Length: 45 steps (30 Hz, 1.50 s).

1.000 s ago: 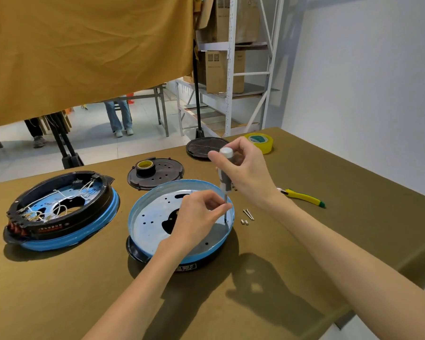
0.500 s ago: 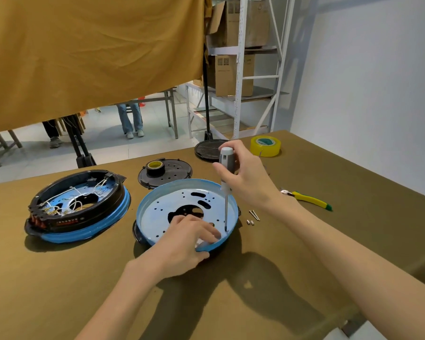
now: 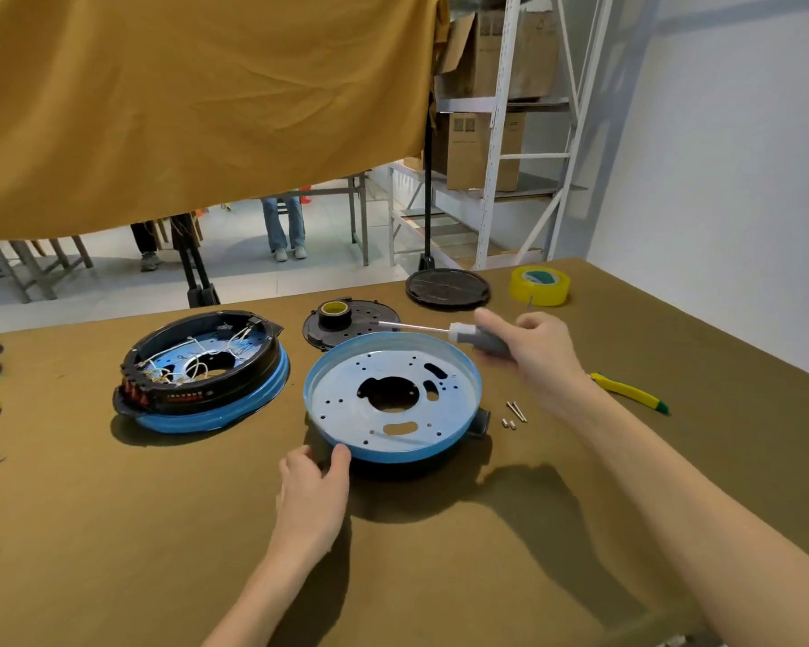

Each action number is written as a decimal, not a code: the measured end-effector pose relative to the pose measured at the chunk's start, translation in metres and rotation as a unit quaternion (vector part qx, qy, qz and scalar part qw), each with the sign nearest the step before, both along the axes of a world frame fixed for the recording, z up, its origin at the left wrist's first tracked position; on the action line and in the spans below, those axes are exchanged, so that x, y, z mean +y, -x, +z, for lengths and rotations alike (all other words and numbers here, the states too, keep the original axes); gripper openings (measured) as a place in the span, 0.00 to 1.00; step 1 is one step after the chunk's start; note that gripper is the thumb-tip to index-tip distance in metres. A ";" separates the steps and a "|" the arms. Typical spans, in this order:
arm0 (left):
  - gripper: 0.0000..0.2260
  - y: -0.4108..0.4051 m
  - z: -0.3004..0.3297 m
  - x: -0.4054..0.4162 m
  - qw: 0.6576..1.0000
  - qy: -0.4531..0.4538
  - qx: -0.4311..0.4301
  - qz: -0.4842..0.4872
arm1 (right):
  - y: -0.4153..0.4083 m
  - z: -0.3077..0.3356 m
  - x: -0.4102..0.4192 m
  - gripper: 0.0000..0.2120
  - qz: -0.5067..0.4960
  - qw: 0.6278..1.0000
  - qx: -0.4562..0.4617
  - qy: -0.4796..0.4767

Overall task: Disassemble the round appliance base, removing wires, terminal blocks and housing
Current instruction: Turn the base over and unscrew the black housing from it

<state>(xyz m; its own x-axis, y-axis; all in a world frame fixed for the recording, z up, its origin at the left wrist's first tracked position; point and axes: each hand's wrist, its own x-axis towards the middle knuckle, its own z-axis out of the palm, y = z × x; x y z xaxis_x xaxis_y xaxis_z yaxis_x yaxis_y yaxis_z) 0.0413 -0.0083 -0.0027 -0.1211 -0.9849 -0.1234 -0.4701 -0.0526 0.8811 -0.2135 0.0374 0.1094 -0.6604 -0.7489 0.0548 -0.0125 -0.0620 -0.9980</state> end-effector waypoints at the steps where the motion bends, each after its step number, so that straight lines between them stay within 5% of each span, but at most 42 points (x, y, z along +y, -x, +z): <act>1: 0.23 0.003 -0.001 -0.002 1.000 -0.013 -0.026 -0.008 | -0.001 -0.006 0.003 0.20 0.067 0.995 -0.066 -0.021; 6: 0.33 0.015 -0.001 -0.007 0.998 -0.013 -0.069 -0.005 | -0.011 -0.037 0.012 0.21 0.199 0.966 -0.134 -0.092; 11: 0.22 0.020 0.004 -0.020 0.997 -0.036 -0.067 -0.014 | -0.011 -0.038 0.017 0.17 0.243 0.916 -0.314 -0.052; 12: 0.19 0.019 0.006 -0.024 0.998 -0.049 -0.029 -0.010 | -0.011 -0.036 0.019 0.17 0.259 0.923 -0.278 -0.063; 16: 0.16 0.010 0.014 -0.035 0.997 -0.019 0.078 0.008 | -0.018 -0.035 0.025 0.11 0.252 0.947 0.144 -0.141; 20: 0.17 0.007 0.029 -0.055 0.994 -0.067 0.081 0.010 | -0.035 -0.043 0.025 0.16 0.191 0.860 0.457 -0.124; 25: 0.15 0.002 0.029 -0.053 0.983 -0.141 0.120 0.015 | -0.049 -0.054 0.023 0.18 0.266 0.778 0.550 -0.147; 33: 0.14 -0.001 0.020 -0.015 0.969 -0.153 0.187 -0.051 | -0.053 -0.044 0.005 0.13 0.236 0.889 0.386 -0.074; 37: 0.11 0.014 0.029 0.001 0.954 -0.116 0.254 -0.110 | -0.049 -0.019 -0.012 0.13 0.213 0.915 0.340 -0.041; 45: 0.22 0.034 0.053 -0.002 0.913 -0.069 0.357 -0.184 | -0.017 0.020 -0.024 0.20 0.143 0.975 0.167 -0.041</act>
